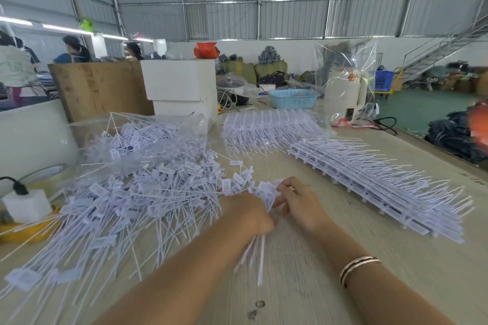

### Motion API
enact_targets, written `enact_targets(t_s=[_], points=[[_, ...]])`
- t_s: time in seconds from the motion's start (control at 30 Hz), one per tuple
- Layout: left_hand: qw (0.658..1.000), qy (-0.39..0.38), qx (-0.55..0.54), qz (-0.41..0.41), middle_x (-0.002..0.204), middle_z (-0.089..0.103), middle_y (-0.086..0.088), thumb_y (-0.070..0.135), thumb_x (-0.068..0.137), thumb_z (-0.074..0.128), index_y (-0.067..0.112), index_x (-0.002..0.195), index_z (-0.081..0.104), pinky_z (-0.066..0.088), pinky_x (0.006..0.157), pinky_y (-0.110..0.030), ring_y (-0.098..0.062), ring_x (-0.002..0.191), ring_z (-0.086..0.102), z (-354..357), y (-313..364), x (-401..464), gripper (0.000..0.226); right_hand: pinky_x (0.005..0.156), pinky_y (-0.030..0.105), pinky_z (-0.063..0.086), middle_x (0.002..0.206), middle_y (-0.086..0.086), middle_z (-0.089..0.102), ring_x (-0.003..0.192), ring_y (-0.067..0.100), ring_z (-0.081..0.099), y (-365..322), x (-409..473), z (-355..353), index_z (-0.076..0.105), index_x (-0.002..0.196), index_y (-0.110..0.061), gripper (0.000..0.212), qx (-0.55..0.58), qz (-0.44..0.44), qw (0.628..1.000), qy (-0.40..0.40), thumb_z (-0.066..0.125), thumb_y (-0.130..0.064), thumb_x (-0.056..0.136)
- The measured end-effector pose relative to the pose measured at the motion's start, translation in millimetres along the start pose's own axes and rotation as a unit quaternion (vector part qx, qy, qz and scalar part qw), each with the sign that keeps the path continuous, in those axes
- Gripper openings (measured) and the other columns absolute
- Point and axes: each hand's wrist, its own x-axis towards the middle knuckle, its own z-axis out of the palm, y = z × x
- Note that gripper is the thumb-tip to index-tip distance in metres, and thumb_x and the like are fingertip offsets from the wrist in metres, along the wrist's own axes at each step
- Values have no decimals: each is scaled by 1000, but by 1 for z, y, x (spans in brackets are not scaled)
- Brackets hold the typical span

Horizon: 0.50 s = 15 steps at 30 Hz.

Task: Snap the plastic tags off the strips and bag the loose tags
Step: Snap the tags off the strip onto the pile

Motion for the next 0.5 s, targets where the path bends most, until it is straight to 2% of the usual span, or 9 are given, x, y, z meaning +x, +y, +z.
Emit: enact_targets(t_s=[0.13, 0.2, 0.3, 0.37, 0.47, 0.5], points=[[999, -10, 19, -41, 124, 58, -5, 25, 92, 47, 12, 124, 54, 45, 96, -35, -24, 114, 56, 1, 11, 2, 35, 52, 11, 43, 67, 3, 69, 51, 6, 55, 3, 2, -4, 57, 88, -14, 19, 33, -10, 999, 37, 42, -19, 99], [999, 5, -8, -39, 122, 59, -5, 21, 94, 46, 10, 128, 49, 45, 89, -32, -24, 111, 57, 1, 13, 0, 36, 55, 16, 44, 66, 5, 69, 54, 11, 55, 6, 4, -9, 57, 83, -15, 23, 54, -13, 995, 77, 41, -19, 99], [989, 47, -139, -8, 114, 59, -7, 27, 92, 46, 12, 128, 42, 41, 76, -33, -26, 104, 58, 0, 7, -2, 39, 61, 26, 43, 66, 6, 68, 56, 17, 53, 11, 12, -22, 57, 83, -12, 27, 100, -2, 982, 158, 38, -19, 100], [968, 66, -240, 27, 104, 57, -8, 27, 92, 46, 10, 125, 40, 43, 69, -34, -25, 94, 60, -5, 2, -5, 37, 59, 27, 40, 66, 7, 66, 55, 17, 51, 15, 17, -30, 58, 85, -10, 27, 140, 11, 970, 198, 38, -20, 100], [927, 148, -340, 54, 80, 52, -3, 25, 95, 41, 9, 116, 38, 41, 53, -30, -17, 64, 54, -21, -5, -10, 27, 57, 26, 37, 65, 6, 65, 53, 15, 49, 20, 20, -32, 58, 83, -12, 28, 166, 24, 962, 215, 38, -22, 101], [919, 187, -344, 49, 78, 52, -1, 26, 95, 41, 11, 114, 37, 41, 52, -30, -16, 61, 52, -29, -9, -9, 24, 57, 26, 37, 66, 7, 65, 54, 15, 49, 21, 20, -31, 58, 83, -13, 28, 165, 25, 963, 210, 38, -21, 100]])
